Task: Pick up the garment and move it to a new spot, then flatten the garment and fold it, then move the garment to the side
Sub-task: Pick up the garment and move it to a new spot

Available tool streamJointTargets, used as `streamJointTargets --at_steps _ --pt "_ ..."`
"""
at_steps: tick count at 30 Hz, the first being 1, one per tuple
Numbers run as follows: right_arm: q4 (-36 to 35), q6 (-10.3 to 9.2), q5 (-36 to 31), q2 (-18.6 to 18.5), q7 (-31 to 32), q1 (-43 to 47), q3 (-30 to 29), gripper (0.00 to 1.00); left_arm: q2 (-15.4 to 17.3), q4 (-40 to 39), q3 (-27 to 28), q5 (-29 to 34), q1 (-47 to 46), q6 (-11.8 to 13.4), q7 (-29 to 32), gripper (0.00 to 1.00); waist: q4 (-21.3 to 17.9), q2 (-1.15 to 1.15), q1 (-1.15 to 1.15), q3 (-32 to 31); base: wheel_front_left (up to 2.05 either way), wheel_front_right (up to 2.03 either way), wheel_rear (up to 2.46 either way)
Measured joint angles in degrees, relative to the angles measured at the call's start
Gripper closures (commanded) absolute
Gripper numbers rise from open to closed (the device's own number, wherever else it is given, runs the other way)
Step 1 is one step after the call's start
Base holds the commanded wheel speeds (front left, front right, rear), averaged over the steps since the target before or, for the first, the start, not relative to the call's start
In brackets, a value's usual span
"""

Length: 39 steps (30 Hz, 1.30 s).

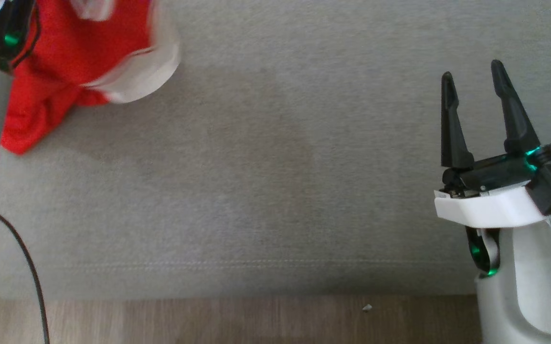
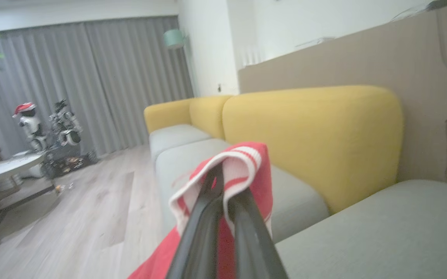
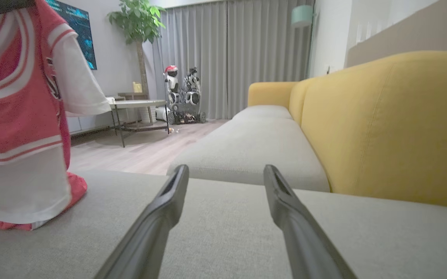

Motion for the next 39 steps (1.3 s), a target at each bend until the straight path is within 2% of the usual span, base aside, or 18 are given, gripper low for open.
streamJointTargets --at_steps 4,10,14,18,23,27,33,38,39 --pt "-0.4 0.00 2.2 0.1 0.0 0.8 0.2 0.00 -0.2 -8.0 0.4 -4.0 0.0 0.4 6.1 1.00 -3.2 0.00 0.00 -2.1 0.00 0.00 0.00" --pt "-1.2 0.00 5.3 0.2 0.0 2.1 1.0 0.00 -3.5 -16.2 0.4 -7.4 -0.6 4.7 13.3 1.00 -9.0 0.00 0.00 -4.3 0.00 0.00 0.00" --pt "-1.8 0.00 6.9 0.3 0.0 2.1 1.2 0.00 -7.3 -17.7 0.2 -8.1 -2.8 6.6 14.2 1.00 -13.0 0.00 0.00 -4.8 0.00 0.00 0.00" --pt "-2.4 0.00 7.9 0.4 0.0 2.1 0.4 0.00 -12.7 -18.0 -2.6 -8.7 -5.8 6.6 14.2 1.00 -17.3 0.00 0.00 -4.6 0.00 0.00 0.00" --pt "-2.6 0.00 10.0 0.5 0.0 2.1 -0.1 0.00 -16.5 -15.5 -6.3 -7.2 -8.4 6.6 14.7 1.00 -20.6 0.00 0.00 -3.3 0.00 0.00 0.00" --pt "-3.4 0.00 10.9 0.5 0.0 1.8 0.8 0.00 -16.1 -11.3 -8.1 -4.9 -8.4 7.1 14.6 1.00 -22.2 0.00 0.00 -1.4 0.00 0.00 0.00" --pt "-4.6 0.00 11.5 0.6 0.0 0.7 1.8 0.00 -11.5 -0.6 -9.5 -3.2 -2.3 7.1 12.8 1.00 -23.2 0.00 0.00 2.6 0.00 0.00 0.00" --pt "-5.2 0.00 11.5 0.6 0.0 -2.2 3.1 0.00 -8.1 11.3 -9.3 -2.4 0.4 5.5 7.5 1.00 -23.5 0.00 0.00 6.5 0.00 0.00 0.00" --pt "-5.2 0.00 11.5 0.6 0.0 -2.5 3.7 0.00 -8.1 13.4 -8.9 -2.8 0.5 5.5 6.6 0.53 -23.5 0.00 0.00 7.1 0.00 0.00 0.00"
